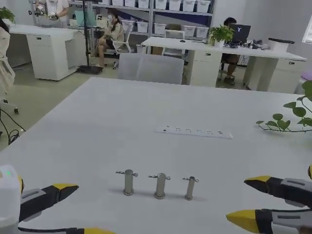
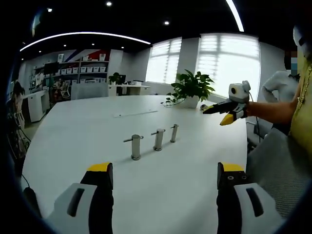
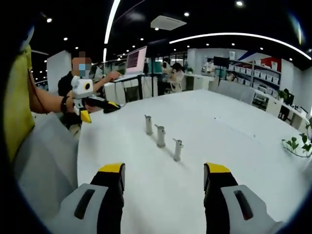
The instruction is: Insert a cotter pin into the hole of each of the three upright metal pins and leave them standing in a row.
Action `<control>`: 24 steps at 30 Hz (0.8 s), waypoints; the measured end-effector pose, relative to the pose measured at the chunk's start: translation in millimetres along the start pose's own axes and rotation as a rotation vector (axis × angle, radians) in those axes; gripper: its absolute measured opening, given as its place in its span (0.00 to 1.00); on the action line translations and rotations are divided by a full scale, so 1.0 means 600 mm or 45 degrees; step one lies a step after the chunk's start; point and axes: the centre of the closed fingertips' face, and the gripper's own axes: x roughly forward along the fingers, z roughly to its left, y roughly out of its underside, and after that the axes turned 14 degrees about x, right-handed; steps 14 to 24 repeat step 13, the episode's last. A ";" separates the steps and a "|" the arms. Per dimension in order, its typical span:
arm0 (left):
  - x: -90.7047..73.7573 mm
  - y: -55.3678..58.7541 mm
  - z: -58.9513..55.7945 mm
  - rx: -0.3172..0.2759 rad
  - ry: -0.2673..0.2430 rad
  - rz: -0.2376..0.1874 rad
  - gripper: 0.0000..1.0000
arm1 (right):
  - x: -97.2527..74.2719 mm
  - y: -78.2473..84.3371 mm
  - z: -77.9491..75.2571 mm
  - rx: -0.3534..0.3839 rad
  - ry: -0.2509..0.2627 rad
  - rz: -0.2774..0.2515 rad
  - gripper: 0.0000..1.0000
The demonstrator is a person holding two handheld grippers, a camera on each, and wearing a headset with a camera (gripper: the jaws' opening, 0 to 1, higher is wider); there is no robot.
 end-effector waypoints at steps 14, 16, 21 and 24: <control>0.007 0.026 0.002 -0.022 -0.004 0.052 0.91 | 0.008 0.034 -0.020 0.082 0.036 -0.028 0.76; 0.007 0.026 0.002 -0.022 -0.004 0.052 0.91 | 0.008 0.034 -0.020 0.082 0.036 -0.028 0.76; 0.007 0.026 0.002 -0.022 -0.004 0.052 0.91 | 0.008 0.034 -0.020 0.082 0.036 -0.028 0.76; 0.007 0.026 0.002 -0.022 -0.004 0.052 0.91 | 0.008 0.034 -0.020 0.082 0.036 -0.028 0.76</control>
